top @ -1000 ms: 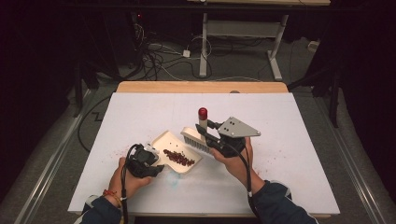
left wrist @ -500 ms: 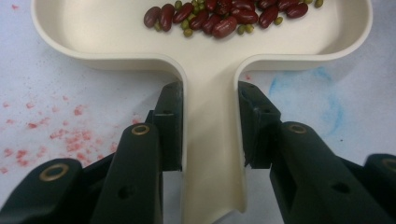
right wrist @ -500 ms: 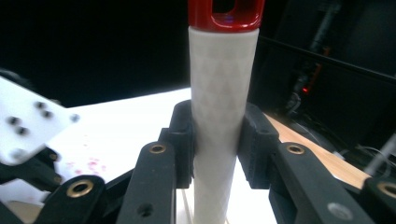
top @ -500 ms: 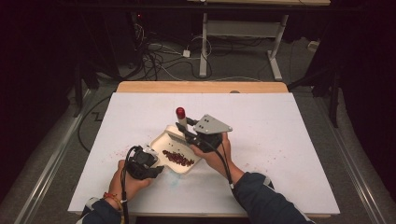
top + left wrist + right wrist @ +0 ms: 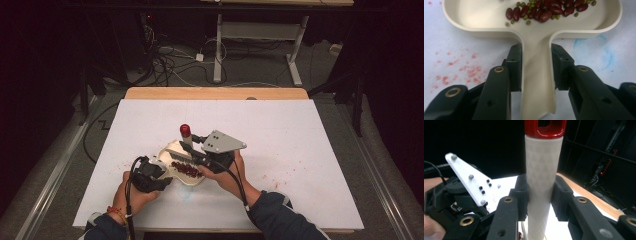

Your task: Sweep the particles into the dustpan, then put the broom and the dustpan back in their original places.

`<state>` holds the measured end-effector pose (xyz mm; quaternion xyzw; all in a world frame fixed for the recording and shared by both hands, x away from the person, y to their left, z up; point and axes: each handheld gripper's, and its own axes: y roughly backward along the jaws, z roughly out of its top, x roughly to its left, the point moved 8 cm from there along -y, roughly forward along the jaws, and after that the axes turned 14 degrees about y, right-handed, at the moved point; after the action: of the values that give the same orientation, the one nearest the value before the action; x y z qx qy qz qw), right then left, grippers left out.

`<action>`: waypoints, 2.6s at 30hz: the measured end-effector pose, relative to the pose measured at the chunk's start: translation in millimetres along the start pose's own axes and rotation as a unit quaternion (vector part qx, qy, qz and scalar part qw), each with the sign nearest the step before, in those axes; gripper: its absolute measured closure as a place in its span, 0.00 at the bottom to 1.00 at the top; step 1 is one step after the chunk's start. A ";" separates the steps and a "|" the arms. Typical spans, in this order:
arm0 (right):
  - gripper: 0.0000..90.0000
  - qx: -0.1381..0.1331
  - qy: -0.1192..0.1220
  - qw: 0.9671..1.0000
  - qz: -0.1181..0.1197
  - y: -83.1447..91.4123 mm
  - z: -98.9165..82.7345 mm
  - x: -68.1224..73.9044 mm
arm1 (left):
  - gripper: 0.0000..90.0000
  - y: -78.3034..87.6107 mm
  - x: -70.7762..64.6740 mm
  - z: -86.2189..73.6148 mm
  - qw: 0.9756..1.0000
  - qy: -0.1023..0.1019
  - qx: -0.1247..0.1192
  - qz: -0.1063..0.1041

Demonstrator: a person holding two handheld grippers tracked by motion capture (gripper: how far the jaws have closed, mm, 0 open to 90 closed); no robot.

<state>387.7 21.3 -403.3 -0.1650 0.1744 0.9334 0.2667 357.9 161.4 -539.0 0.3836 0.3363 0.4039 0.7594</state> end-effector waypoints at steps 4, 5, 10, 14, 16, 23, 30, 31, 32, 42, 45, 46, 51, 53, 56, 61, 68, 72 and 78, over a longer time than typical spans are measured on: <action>0.77 -0.005 -0.007 1.000 -0.006 13.1 5.2 -10.4 | 0.71 2.0 5.7 -2.2 1.000 0.009 -0.002 0.008; 0.77 -0.008 -0.010 1.000 -0.007 16.9 6.6 -12.2 | 0.71 2.8 7.2 -2.7 1.000 0.009 -0.001 0.011; 0.77 -0.008 -0.017 1.000 -0.005 32.0 7.9 -18.3 | 0.71 4.7 12.3 -6.0 1.000 0.023 -0.006 0.017; 0.77 -0.004 -0.027 1.000 0.001 45.5 6.7 -21.5 | 0.71 6.5 17.9 -10.7 0.999 0.031 -0.004 0.022; 0.77 -0.005 -0.034 0.999 0.009 53.4 5.9 -23.2 | 0.71 8.0 21.4 -12.4 0.999 0.036 -0.007 0.025; 0.77 0.004 -0.041 0.999 0.009 82.4 1.2 -34.9 | 0.71 15.5 35.8 -16.9 0.998 0.055 -0.012 0.037; 0.77 0.025 -0.047 0.999 0.001 111.8 -13.8 -46.9 | 0.71 21.3 43.2 -18.7 0.996 0.067 -0.021 0.046; 0.77 0.028 -0.048 0.998 -0.001 116.2 -16.7 -48.7 | 0.71 21.0 43.6 -19.2 0.996 0.069 -0.021 0.046; 0.77 0.031 -0.046 0.998 0.000 121.0 -19.6 -50.1 | 0.71 21.0 44.1 -19.9 0.996 0.070 -0.020 0.048; 0.77 0.060 -0.045 0.997 0.016 171.1 -44.8 -64.1 | 0.70 16.0 42.4 -20.7 0.993 0.093 -0.017 0.063; 0.77 0.075 -0.053 0.995 0.030 182.4 -56.1 -67.6 | 0.70 13.6 40.0 -18.7 0.992 0.103 -0.021 0.069; 0.77 0.079 -0.060 0.995 0.031 186.3 -59.5 -68.8 | 0.70 12.6 39.1 -18.0 0.992 0.104 -0.021 0.071; 0.77 0.087 -0.077 0.992 0.045 202.6 -68.9 -72.6 | 0.69 9.4 34.0 -8.9 0.987 0.137 -0.031 0.076; 0.77 0.089 -0.083 0.992 0.046 206.4 -71.5 -73.6 | 0.67 7.4 32.8 -5.1 0.985 0.144 -0.037 0.081; 0.77 0.097 -0.085 0.990 0.051 208.4 -75.2 -73.7 | 0.65 4.5 31.6 -2.3 0.983 0.160 -0.045 0.074; 0.77 0.120 -0.096 0.987 0.049 205.6 -84.7 -81.9 | 0.61 2.5 21.7 -2.0 0.984 0.167 -0.046 0.051; 0.77 0.136 -0.114 0.984 0.029 199.2 -96.5 -105.2 | 0.55 4.8 9.2 -3.3 0.987 0.144 -0.055 0.035; 0.75 0.143 -0.126 0.981 0.026 186.8 -100.8 -118.0 | 0.53 8.2 11.0 -1.9 0.988 0.129 -0.071 0.038; 0.72 0.173 -0.142 0.975 -0.003 161.7 -115.2 -143.5 | 0.41 19.6 15.5 6.0 0.989 0.062 -0.127 0.037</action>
<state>437.9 -218.4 -409.2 0.0174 0.2927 0.9023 0.3160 362.8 180.5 -522.5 0.2706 0.3144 0.4937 0.7644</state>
